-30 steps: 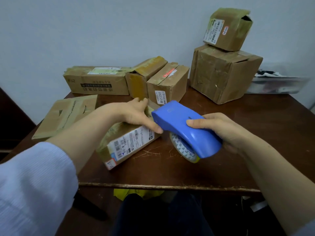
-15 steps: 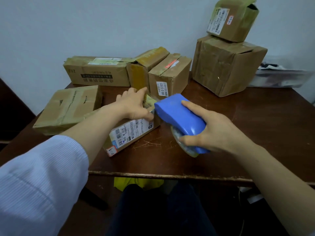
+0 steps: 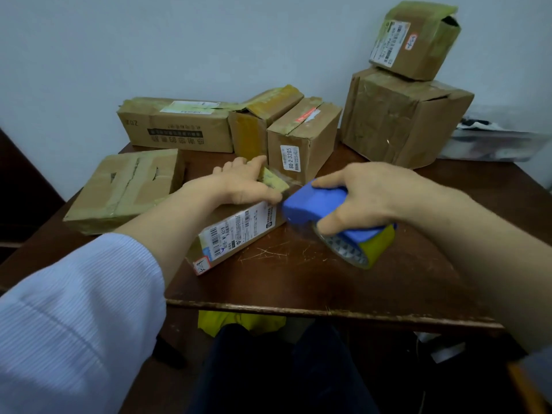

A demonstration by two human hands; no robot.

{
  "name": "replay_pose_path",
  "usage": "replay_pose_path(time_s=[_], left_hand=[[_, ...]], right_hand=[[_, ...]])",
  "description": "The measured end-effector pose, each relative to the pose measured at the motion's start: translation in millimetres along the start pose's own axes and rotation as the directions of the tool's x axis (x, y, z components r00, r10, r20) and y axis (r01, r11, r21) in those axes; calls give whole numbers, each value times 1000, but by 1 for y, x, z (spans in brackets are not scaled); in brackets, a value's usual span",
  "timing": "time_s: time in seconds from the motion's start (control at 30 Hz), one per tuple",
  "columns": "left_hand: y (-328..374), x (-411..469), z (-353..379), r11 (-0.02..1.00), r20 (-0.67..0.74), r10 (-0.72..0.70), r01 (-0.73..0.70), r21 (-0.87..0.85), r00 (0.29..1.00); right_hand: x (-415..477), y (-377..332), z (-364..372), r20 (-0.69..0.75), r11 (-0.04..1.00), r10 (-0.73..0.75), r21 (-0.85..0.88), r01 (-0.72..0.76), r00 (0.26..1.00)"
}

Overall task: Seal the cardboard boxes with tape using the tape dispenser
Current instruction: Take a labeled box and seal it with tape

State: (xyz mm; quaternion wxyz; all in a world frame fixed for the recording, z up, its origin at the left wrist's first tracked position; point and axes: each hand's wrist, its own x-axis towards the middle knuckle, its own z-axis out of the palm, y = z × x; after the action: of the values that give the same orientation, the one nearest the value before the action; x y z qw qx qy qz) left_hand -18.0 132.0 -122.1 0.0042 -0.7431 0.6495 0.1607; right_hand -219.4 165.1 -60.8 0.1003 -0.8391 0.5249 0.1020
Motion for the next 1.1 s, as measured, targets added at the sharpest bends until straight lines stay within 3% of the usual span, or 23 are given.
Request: replay_pose_path(time_s=[0.27, 0.47, 0.6, 0.7, 0.93, 1.03, 1.1], left_hand=[[1, 0, -2, 998, 8, -21, 22, -54, 1000], [5, -4, -1, 997, -9, -32, 31, -67, 999], [6, -7, -2, 995, -16, -37, 35, -88, 999], [9, -8, -4, 995, -10, -48, 47, -88, 999], [9, -5, -4, 994, -26, -65, 62, -91, 998], [3, -1, 3, 999, -68, -37, 35, -31, 997], [1, 0, 3, 999, -67, -30, 27, -48, 997]], right_hand=[[17, -23, -36, 100, 992, 13, 127, -26, 995], [11, -27, -48, 292, 984, -45, 179, -8, 955], [5, -28, -48, 288, 965, -187, 235, 120, 939], [10, -26, -48, 278, 957, -154, 280, 74, 948], [41, -44, -39, 424, 983, -91, 184, 12, 901], [38, -50, -29, 347, 998, -55, 51, 40, 936], [36, -46, -32, 319, 997, -62, 56, 46, 946]])
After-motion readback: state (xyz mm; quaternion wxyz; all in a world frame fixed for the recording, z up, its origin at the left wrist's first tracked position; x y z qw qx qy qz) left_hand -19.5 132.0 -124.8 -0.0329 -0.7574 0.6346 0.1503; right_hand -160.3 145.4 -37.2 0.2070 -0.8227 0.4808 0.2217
